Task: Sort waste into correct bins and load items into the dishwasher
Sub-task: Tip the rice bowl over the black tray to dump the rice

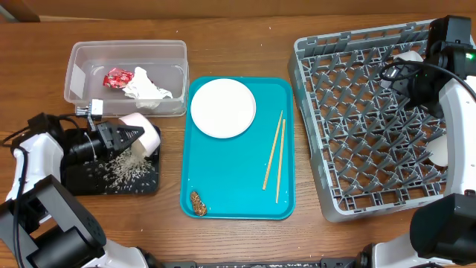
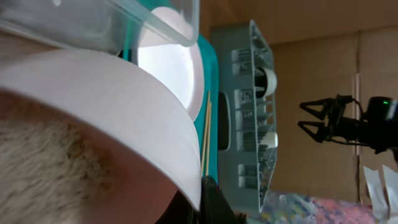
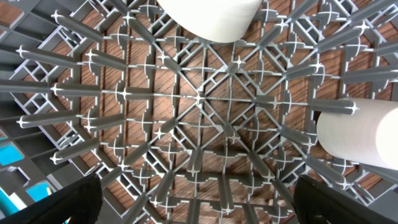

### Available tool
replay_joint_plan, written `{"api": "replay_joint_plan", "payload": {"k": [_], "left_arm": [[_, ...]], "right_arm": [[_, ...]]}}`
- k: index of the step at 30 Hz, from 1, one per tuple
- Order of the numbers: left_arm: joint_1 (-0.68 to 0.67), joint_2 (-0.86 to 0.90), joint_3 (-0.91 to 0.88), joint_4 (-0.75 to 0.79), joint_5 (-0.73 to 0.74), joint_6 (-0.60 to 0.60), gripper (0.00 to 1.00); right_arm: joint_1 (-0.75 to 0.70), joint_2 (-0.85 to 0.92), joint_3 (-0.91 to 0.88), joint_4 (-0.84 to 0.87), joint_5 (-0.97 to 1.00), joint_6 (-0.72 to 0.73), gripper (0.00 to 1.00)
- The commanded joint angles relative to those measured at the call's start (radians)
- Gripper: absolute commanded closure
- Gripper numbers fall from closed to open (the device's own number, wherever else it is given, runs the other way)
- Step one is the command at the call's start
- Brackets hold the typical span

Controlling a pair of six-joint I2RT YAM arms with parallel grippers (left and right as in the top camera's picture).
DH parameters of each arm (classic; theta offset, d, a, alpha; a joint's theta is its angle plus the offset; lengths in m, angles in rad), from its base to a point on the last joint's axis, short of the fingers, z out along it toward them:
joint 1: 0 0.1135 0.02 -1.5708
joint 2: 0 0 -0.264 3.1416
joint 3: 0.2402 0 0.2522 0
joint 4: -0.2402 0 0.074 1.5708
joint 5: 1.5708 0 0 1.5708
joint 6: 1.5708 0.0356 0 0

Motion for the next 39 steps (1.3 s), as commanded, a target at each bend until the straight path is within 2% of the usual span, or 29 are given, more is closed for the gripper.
{"api": "replay_joint_plan", "payload": {"k": [1, 13, 21, 23, 25, 26, 28, 29, 31, 32, 34, 35, 37, 39], "left_arm": [[0.025, -0.014, -0.045, 0.008, 0.12, 0.089, 0.96], [0.151, -0.014, -0.058, -0.019, 0.209, 0.115, 0.96], [0.156, -0.014, -0.058, 0.01, 0.145, -0.08, 0.96], [0.156, -0.014, -0.058, 0.008, 0.193, -0.061, 0.96], [0.156, -0.014, -0.058, 0.0, 0.259, 0.009, 0.96], [0.156, -0.014, -0.058, 0.026, 0.222, 0.0, 0.96], [0.156, -0.014, -0.058, 0.045, 0.156, -0.11, 0.96], [0.156, -0.014, -0.058, 0.039, 0.203, -0.084, 0.96], [0.149, -0.014, -0.058, 0.0, 0.319, 0.05, 0.96], [0.148, -0.014, -0.058, 0.01, 0.311, 0.056, 0.96], [0.15, -0.014, -0.058, 0.043, 0.239, -0.028, 0.96], [0.152, -0.014, -0.058, 0.04, 0.249, -0.046, 0.96], [0.151, -0.014, -0.058, 0.012, 0.334, 0.037, 0.96], [0.149, -0.014, -0.058, 0.027, 0.327, 0.033, 0.96]], "right_arm": [[-0.001, -0.005, 0.003, 0.004, 0.003, -0.004, 0.0], [-0.001, -0.004, 0.003, 0.004, 0.003, -0.004, 0.0], [-0.001, -0.005, 0.003, 0.004, 0.003, -0.004, 0.0], [-0.001, -0.004, 0.003, 0.004, 0.003, -0.004, 0.0], [-0.001, -0.004, 0.003, 0.003, 0.003, -0.004, 0.0], [-0.001, -0.004, 0.003, 0.001, 0.003, -0.003, 0.0], [-0.001, -0.004, 0.003, 0.0, 0.003, -0.003, 0.0], [-0.001, -0.004, 0.003, 0.0, 0.003, -0.004, 0.0], [-0.001, -0.004, 0.003, 0.0, 0.003, -0.004, 0.0], [-0.001, -0.004, 0.003, 0.0, 0.003, -0.004, 0.0], [-0.001, -0.004, 0.003, 0.0, 0.003, -0.004, 0.0], [-0.001, -0.004, 0.003, 0.001, 0.003, -0.004, 0.0], [-0.001, -0.004, 0.003, 0.0, 0.003, -0.004, 0.0], [-0.001, -0.004, 0.003, -0.003, 0.003, -0.004, 0.0]]}}
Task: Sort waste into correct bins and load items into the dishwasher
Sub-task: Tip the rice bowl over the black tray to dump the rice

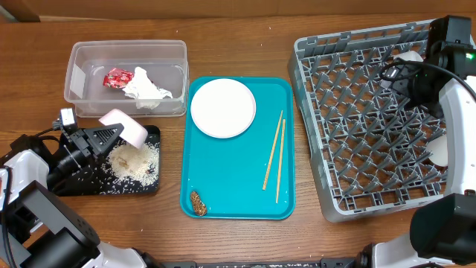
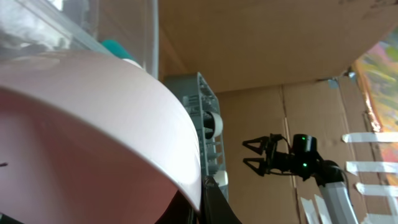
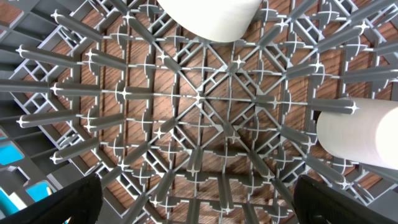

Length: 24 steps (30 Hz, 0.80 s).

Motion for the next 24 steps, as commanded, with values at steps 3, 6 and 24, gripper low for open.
{"api": "replay_joint_plan", "payload": {"k": [3, 6, 24], "left_arm": [[-0.004, -0.014, -0.003, 0.021, 0.073, 0.002, 0.96], [-0.005, -0.014, -0.003, 0.032, 0.034, -0.039, 0.96], [-0.296, -0.164, 0.109, -0.032, -0.352, -0.128, 0.96]], "right_arm": [[-0.001, -0.004, 0.003, -0.001, 0.003, -0.004, 0.0], [-0.001, -0.004, 0.003, -0.003, 0.003, -0.004, 0.0], [-0.001, -0.004, 0.003, -0.006, 0.003, -0.004, 0.0]]}}
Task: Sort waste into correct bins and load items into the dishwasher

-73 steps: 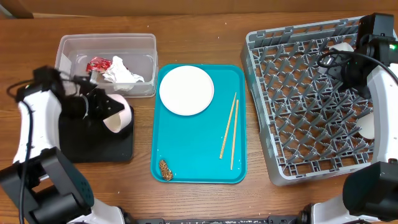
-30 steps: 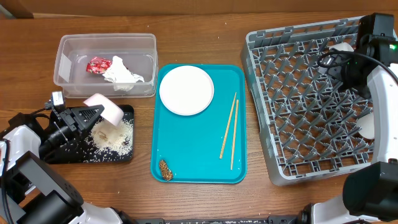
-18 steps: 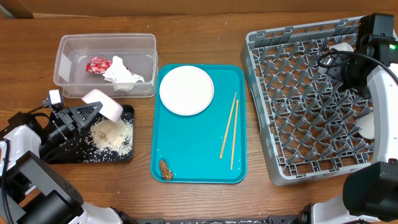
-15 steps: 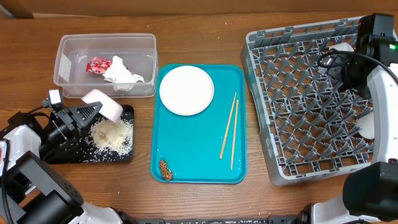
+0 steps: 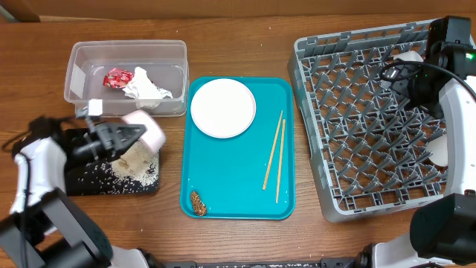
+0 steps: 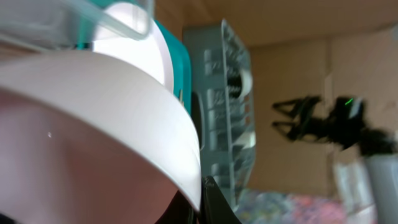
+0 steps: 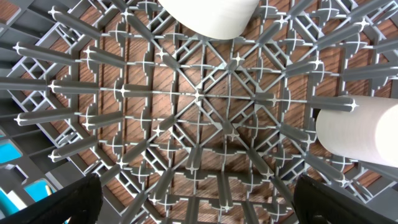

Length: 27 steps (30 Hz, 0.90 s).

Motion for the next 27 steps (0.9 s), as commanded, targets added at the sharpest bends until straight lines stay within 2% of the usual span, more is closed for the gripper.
{"api": "replay_joint_plan", "payload": {"k": [1, 8, 9, 14, 18, 22, 27], "left_arm": [[-0.155, -0.084, 0.095, 0.004, -0.211, -0.072, 0.96], [-0.579, -0.087, 0.177, 0.119, -0.571, -0.212, 0.96], [-0.691, -0.076, 0.177, 0.155, -0.644, -0.233, 0.96], [-0.937, -0.022, 0.177, 0.197, -0.824, -0.234, 0.96], [-1.057, 0.031, 0.177, 0.197, -0.967, -0.233, 0.96], [-1.112, 0.072, 0.177, 0.198, -1.082, -0.23, 0.96], [-1.119, 0.104, 0.177, 0.202, -1.109, -0.231, 0.96]], "right_arm": [[-0.001, -0.004, 0.003, 0.001, 0.003, -0.003, 0.0], [-0.001, -0.004, 0.003, -0.001, 0.002, -0.003, 0.0], [-0.001, -0.004, 0.003, -0.003, 0.002, -0.003, 0.0], [-0.001, -0.004, 0.003, -0.005, 0.003, -0.003, 0.0], [-0.001, -0.005, 0.003, -0.005, 0.003, -0.003, 0.0], [-0.001, -0.004, 0.003, -0.006, 0.003, -0.003, 0.0], [-0.001, -0.004, 0.003, -0.006, 0.002, -0.003, 0.0]]}}
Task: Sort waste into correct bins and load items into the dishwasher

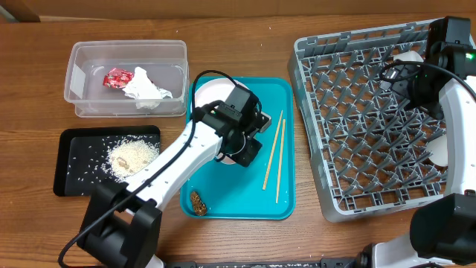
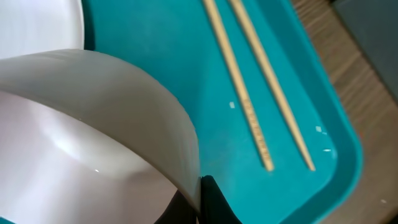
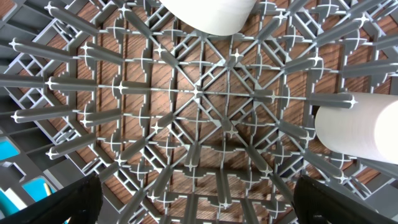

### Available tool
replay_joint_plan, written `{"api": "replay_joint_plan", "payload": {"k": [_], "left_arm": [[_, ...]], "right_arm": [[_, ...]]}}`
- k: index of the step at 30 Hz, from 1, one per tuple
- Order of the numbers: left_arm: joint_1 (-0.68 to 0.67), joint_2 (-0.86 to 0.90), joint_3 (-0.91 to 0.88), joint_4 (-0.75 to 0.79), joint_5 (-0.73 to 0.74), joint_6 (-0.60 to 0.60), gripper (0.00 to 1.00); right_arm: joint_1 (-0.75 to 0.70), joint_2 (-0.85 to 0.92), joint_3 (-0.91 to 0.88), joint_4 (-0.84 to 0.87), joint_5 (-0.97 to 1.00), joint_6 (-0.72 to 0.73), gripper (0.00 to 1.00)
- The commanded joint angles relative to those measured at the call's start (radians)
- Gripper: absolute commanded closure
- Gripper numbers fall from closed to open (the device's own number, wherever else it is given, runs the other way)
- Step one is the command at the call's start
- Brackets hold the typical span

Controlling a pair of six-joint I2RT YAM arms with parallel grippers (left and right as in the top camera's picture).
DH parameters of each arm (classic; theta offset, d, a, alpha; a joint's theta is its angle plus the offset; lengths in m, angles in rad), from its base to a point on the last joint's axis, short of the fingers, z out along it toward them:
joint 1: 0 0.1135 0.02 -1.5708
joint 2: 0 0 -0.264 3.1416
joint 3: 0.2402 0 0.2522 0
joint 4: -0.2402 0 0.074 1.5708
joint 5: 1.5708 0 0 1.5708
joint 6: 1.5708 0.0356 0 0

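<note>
My left gripper [image 1: 244, 147] is shut on the rim of a pale pink bowl [image 1: 239, 156] over the middle of the teal tray [image 1: 223, 186]. In the left wrist view the bowl [image 2: 81, 137] fills the left side and looks empty inside. Its rim is pinched between my left gripper's [image 2: 200, 190] black fingers. Two wooden chopsticks [image 2: 249, 106] lie on the tray just right of the bowl. A white plate [image 1: 212, 93] lies at the tray's far left, partly under my arm. My right gripper [image 3: 199, 202] hangs open over the grey dish rack [image 1: 357, 134].
A black tray [image 1: 74, 167] at the left holds spilled rice [image 1: 132, 155]. A clear bin [image 1: 82, 56] behind it holds a red wrapper and crumpled paper. A brown food scrap [image 1: 197, 202] lies at the teal tray's near left. White cups [image 3: 208, 12] stand in the rack.
My left gripper, still shut on the bowl, was over the black tray at the left and is now over the middle of the teal tray beside the chopsticks. The right arm has not moved.
The bowl was tipped over the black tray with rice falling from it. Then it was held at the tray's far left, with the rice in a heap. Then it hung over the tray's right end, and now over the teal tray.
</note>
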Motion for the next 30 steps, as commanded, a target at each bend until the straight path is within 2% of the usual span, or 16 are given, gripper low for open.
{"api": "replay_joint_plan", "payload": {"k": [1, 4, 7, 8, 10, 15, 19, 26, 30], "left_arm": [[-0.003, 0.029, 0.011, 0.008, -0.077, -0.009, 0.95], [-0.004, 0.031, 0.011, 0.012, -0.077, -0.009, 0.85], [-0.004, 0.031, 0.011, 0.014, -0.077, -0.01, 0.81], [-0.004, 0.031, 0.012, 0.016, -0.077, -0.01, 0.7], [-0.004, 0.03, 0.018, 0.01, -0.077, -0.01, 0.57], [0.01, 0.024, 0.093, -0.052, -0.09, -0.013, 0.51], [0.082, 0.002, 0.219, -0.138, -0.093, -0.021, 0.49], [0.298, -0.033, 0.349, -0.213, -0.092, -0.138, 0.46], [0.433, -0.056, 0.366, -0.266, -0.092, -0.22, 0.45]], "right_arm": [[-0.001, -0.004, 0.003, 0.005, 0.002, -0.003, 0.0], [-0.001, -0.004, 0.003, 0.005, 0.002, -0.003, 0.0], [-0.001, -0.004, 0.003, 0.005, 0.002, -0.003, 0.0], [-0.001, -0.004, 0.003, 0.005, 0.002, -0.003, 0.0], [-0.001, -0.004, 0.003, 0.004, 0.002, -0.003, 0.0], [-0.001, -0.004, 0.003, 0.001, -0.002, -0.003, 0.0], [0.003, -0.005, 0.003, 0.003, -0.076, -0.033, 0.0], [0.034, -0.005, 0.004, 0.032, -0.38, -0.167, 0.0], [0.124, -0.005, 0.004, 0.045, -0.413, -0.191, 0.0]]}}
